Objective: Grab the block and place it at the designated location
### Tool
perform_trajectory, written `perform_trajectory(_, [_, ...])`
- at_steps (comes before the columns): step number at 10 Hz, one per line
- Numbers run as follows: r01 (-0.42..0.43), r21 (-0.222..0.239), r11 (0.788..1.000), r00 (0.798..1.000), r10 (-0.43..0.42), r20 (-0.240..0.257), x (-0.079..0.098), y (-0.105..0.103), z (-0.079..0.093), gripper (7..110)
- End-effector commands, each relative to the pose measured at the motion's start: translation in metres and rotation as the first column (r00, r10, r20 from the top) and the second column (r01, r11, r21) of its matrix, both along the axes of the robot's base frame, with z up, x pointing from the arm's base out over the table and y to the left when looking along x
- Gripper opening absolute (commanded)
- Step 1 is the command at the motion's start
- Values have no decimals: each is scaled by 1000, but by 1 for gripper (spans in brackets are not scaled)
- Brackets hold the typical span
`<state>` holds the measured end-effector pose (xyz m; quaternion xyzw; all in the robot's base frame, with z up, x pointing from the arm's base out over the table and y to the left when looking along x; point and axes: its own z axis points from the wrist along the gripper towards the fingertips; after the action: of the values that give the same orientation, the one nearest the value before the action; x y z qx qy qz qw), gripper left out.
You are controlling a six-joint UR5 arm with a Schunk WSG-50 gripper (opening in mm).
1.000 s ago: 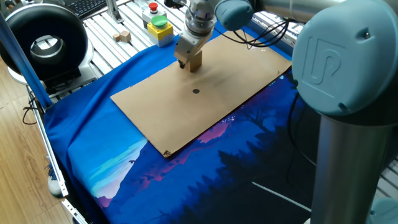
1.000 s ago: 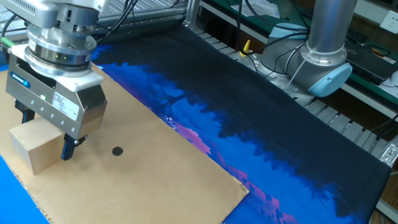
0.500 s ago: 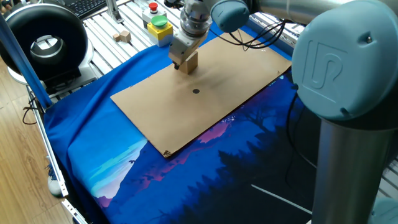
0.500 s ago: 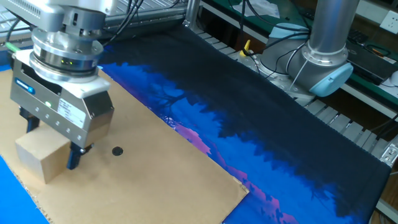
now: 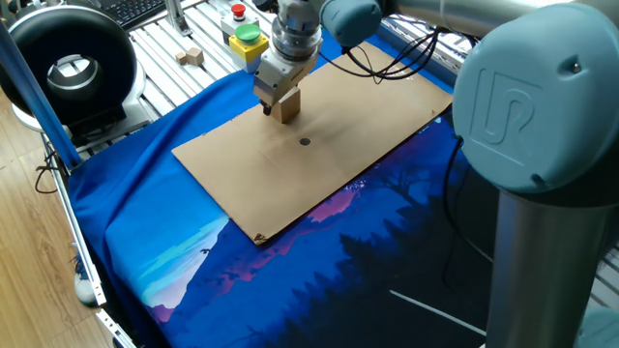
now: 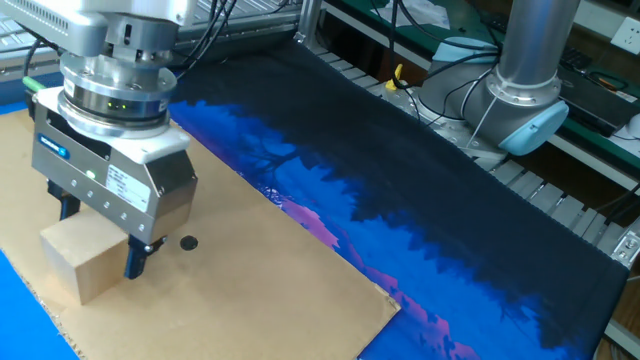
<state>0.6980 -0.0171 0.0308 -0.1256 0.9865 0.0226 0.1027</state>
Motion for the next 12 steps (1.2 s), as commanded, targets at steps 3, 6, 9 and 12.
perform_trajectory(3, [-38, 25, 999, 998, 39, -53, -11, 6, 0, 7])
perform_trajectory(6, [-31, -20, 999, 996, 29, -81, -11, -11, 3, 7])
perform_trajectory(9, [-29, -12, 1000, 994, 28, -103, -14, -5, 6, 107])
perform_trajectory(12, [-29, -20, 999, 996, 28, -83, -8, -7, 8, 107])
